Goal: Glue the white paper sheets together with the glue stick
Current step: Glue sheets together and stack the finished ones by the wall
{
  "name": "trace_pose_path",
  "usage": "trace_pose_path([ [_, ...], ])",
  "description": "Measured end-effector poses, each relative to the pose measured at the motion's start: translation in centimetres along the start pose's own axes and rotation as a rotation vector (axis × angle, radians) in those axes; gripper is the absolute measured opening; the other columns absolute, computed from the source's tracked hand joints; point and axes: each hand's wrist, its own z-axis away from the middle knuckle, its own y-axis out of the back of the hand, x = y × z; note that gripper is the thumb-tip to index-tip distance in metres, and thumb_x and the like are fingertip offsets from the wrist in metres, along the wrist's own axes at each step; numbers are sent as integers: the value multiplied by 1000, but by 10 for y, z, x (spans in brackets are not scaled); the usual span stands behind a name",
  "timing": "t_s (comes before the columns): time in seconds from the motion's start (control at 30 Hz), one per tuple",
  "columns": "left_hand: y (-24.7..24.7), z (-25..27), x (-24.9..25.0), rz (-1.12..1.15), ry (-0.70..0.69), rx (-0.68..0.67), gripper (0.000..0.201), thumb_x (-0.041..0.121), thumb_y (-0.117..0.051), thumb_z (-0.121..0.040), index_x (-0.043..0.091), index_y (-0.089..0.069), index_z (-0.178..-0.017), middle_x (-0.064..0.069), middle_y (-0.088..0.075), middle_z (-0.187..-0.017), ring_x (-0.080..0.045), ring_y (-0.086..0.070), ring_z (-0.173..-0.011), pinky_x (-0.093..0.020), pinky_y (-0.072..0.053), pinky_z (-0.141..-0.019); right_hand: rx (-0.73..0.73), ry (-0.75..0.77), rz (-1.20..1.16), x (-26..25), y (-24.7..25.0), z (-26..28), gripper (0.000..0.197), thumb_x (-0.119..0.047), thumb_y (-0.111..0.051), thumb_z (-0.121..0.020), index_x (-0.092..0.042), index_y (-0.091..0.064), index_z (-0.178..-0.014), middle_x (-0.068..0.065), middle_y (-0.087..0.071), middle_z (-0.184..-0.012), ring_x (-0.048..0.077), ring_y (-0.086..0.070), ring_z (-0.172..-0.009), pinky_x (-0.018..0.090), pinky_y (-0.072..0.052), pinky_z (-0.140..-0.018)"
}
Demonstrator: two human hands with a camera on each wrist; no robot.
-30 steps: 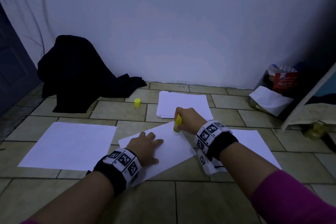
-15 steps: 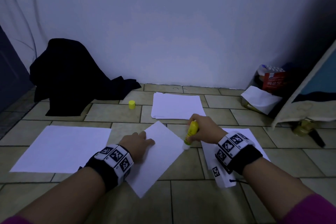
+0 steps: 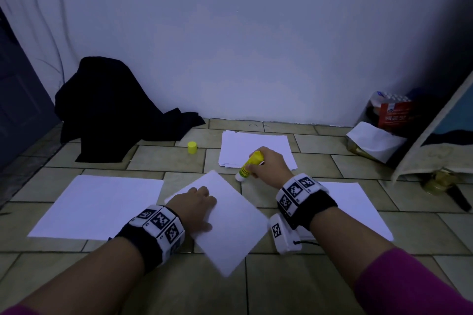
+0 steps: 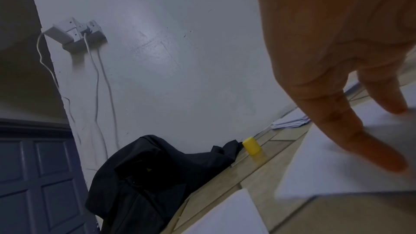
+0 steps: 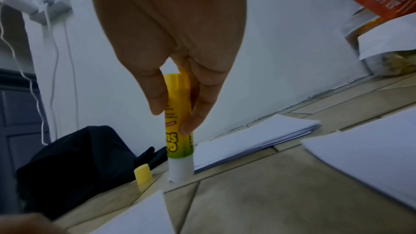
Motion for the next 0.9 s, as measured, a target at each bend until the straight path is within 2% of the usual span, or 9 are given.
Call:
trace_pose_path([
  [0.13,-3,-1,3,-4,2,14,62,38,-58,-91,15,-34,-144,-6,-27,-147,-25,-26,-134,-39,-40,-104,-72,65,87,-20,-18,-5,32,-13,-63,-86,-6,-56,-117,14,-58,-119,28,-55,-110,29,-46,-82],
  [0.27,-6,-2,4,24,10,7,62,36,-57,-92,13,-33,-144,-7,-28,-147,-27,-29,-133,-40,-39,-104,-117,104,184,-40,-37,-9,30,-6,-59,-85,2,-58,-113,19,-61,-114,32,-56,-107,38,-49,-88],
  [0.4,-6,-3,2,26,12,8,62,36,-58,-91,12,-35,-143,-7,-29,-147,-27,-32,-131,-40,-40,-104,-151,151,208,-51,-53,-15,32,-9,-60,-87,-1,-55,-118,21,-59,-117,33,-55,-108,38,-48,-87],
  [0.5,-5,-5,1,36,20,7,63,37,-60,-89,13,-36,-143,-7,-31,-146,-27,-33,-130,-42,-42,-103,-208,206,309,-56,-57,-17,34,-8,-60,-88,-2,-53,-121,22,-60,-115,34,-55,-108,36,-46,-83],
  [0.6,-5,-6,-1,29,23,9,66,40,-61,-87,14,-37,-142,-7,-33,-144,-26,-35,-129,-40,-42,-102,-256,252,414,-57,-49,-14,32,-8,-56,-90,0,-51,-121,21,-59,-116,34,-55,-107,35,-44,-81],
  [0.77,-2,-9,1,43,51,26,68,47,-66,-82,16,-41,-136,-5,-39,-136,-23,-39,-125,-38,-46,-94,-358,268,520,-45,-18,1,34,-12,-58,-90,-5,-53,-123,18,-58,-121,30,-53,-113,32,-43,-86],
  [0.9,0,-12,7,25,72,26,68,50,-68,-80,16,-41,-132,-5,-40,-132,-23,-41,-121,-36,-44,-89,-406,254,546,-21,10,17,37,-17,-65,-88,-10,-54,-122,12,-59,-118,25,-53,-111,24,-38,-77],
])
